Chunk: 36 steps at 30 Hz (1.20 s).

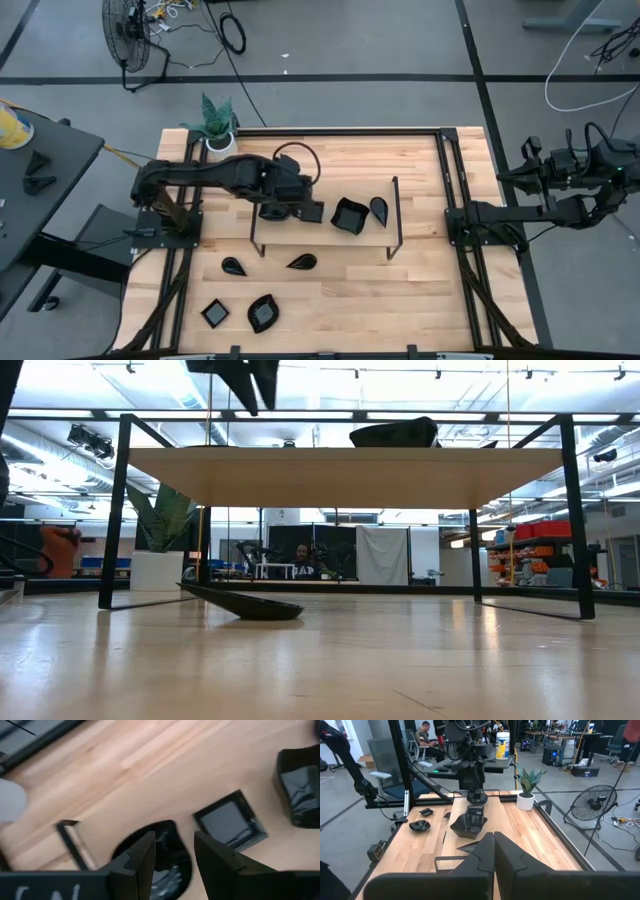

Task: Pick & Place Mini shaped plates
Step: Stack the drop shaped plate on top of the drop shaped plate on the shelf

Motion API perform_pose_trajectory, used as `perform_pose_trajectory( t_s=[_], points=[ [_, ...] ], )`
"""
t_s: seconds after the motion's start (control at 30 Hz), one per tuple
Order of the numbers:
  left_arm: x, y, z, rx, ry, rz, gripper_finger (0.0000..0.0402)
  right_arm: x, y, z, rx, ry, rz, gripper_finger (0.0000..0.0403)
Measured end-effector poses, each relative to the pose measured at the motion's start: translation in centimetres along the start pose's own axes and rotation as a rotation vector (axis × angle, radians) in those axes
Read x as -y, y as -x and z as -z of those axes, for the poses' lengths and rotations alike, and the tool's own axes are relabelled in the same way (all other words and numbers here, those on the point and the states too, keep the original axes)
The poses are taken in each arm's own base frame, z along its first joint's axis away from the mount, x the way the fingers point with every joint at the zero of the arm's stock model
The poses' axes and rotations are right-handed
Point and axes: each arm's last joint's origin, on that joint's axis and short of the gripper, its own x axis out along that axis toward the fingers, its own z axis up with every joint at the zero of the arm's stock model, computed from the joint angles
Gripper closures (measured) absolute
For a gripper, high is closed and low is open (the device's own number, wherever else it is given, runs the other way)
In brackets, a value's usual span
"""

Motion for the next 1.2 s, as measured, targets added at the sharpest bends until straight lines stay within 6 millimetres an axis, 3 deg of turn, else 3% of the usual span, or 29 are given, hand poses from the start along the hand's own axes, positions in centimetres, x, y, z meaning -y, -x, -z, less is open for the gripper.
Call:
perform_pose_trajectory(
  t_s=[0.27,0.63,0.83,1.2],
  points=[
    [-2.8,2.4,0.4,0.029,-0.046,-0.091,0.0258,0.0,0.0,0.0,0.000,0.000,0.000,0.0396],
    [-5.2,6.4,2.2,0.051,-0.119,0.029,0.0232,0.0,0.0,0.0,0.000,0.000,0.000,0.0396],
    [-8.2,6.4,5.1,0.010,-0.096,0.031,0.0219,0.0,0.0,0.0,0.000,0.000,0.000,0.0396],
    [-11.6,5.5,9.9,-0.109,-0.169,0.077,0.0213,0.0,0.0,0.0,0.000,0.000,0.000,0.0396]
  ],
)
